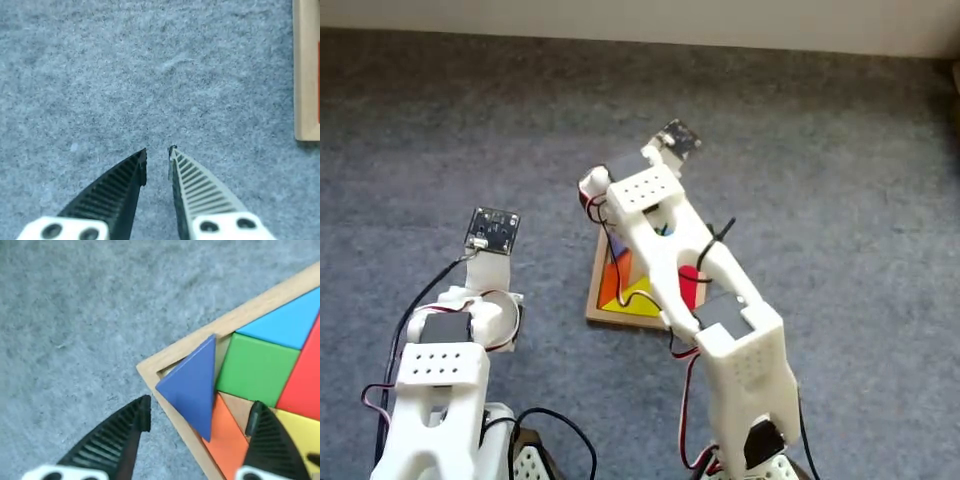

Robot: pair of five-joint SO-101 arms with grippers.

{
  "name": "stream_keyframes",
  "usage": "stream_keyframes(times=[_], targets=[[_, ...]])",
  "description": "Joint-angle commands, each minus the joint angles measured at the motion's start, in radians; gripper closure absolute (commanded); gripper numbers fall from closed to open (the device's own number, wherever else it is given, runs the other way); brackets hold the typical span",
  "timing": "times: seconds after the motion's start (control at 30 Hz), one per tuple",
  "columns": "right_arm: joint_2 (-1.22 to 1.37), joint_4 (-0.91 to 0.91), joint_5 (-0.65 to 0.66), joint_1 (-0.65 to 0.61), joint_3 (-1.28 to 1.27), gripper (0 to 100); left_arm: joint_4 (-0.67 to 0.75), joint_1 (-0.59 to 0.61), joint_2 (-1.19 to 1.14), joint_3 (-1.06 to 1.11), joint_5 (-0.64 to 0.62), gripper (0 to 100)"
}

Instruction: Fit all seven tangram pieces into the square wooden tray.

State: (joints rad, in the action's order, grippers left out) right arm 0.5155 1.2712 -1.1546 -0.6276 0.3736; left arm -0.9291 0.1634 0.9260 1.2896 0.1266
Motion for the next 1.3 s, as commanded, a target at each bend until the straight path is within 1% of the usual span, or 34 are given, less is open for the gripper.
stream_keyframes(times=[0.0, 0.03, 0.1, 0.17, 0.23, 0.27, 0.33, 0.43, 0.63, 0.8, 1.07, 1.27], targets=[[-0.096, 0.085, 0.052, 0.001, 0.101, 70.9, 0.011, 0.018, 0.012, -0.004, 0.009, 90], [-0.108, 0.099, 0.075, 0.01, 0.108, 72.3, 0.011, 0.018, 0.012, -0.004, 0.009, 90], [-0.13, 0.108, 0.121, 0.03, 0.113, 78.4, 0.011, 0.018, 0.012, -0.004, 0.009, 90], [-0.139, 0.107, 0.189, 0.048, 0.11, 86.9, 0.011, 0.018, 0.012, -0.004, 0.009, 90], [-0.139, 0.105, 0.252, 0.048, 0.107, 97.8, 0.011, 0.018, 0.012, -0.004, 0.009, 90], [-0.139, 0.105, 0.284, 0.048, 0.107, 99.8, 0.011, 0.018, 0.012, -0.004, 0.009, 90], [-0.137, 0.076, 0.325, 0.048, 0.104, 97.3, 0.011, 0.018, 0.012, -0.004, 0.009, 90], [-0.11, 0.019, 0.367, 0.079, 0.087, 99.4, 0.011, 0.018, 0.012, -0.004, 0.009, 90], [0.016, -0.113, 0.376, 0.154, 0.071, 99.4, 0.011, 0.018, 0.01, -0.002, 0.009, 90], [0.088, -0.105, 0.376, 0.16, 0.07, 99.4, 0.011, 0.018, 0.01, -0.002, 0.009, 90], [0.097, 0.045, 0.377, 0.163, 0.077, 99.4, 0.011, 0.018, 0.01, -0.002, 0.011, 90], [0.097, 0.05, 0.377, 0.165, 0.07, 99.4, 0.011, 0.018, 0.008, -0.002, 0.011, 90]])
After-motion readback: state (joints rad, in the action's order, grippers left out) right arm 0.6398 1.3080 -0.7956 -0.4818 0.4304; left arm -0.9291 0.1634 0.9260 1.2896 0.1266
